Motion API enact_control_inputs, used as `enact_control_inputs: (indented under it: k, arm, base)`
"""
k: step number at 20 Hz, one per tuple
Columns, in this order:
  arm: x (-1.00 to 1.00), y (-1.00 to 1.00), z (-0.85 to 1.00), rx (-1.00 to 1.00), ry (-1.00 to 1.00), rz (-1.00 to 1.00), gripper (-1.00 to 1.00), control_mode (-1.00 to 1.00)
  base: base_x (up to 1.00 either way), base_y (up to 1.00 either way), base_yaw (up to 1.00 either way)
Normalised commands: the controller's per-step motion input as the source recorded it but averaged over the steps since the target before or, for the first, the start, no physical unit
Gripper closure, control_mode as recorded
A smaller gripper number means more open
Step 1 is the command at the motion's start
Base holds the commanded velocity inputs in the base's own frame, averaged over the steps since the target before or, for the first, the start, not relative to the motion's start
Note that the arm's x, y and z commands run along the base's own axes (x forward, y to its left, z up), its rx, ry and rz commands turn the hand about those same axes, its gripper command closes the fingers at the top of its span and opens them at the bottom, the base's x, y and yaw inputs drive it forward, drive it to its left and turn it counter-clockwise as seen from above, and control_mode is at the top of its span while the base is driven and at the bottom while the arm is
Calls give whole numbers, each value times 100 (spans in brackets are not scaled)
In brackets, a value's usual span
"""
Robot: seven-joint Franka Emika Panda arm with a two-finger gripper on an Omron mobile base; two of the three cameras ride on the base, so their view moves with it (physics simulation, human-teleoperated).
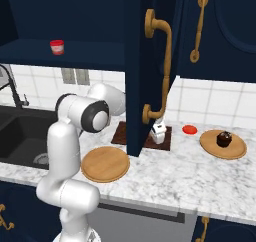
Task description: From the different types of pastries on the counter, select a croissant and place it on the cutting board. Then retrieve a jar of jam from the cabinet and place it alongside the croissant on the cutting board.
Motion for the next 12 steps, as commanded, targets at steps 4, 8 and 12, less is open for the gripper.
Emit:
enact_control_inputs:
  k: [4,8,12]
  arm:
    - [44,-10,-25,5,0,0,100,-100]
    - [-7,4,-28,0,-13,0,-100,-100]
    - [-19,16,10,0,-16,0,-100,-100]
  base:
    - [0,0,0]
    - [0,0,0]
    - [0,0,0]
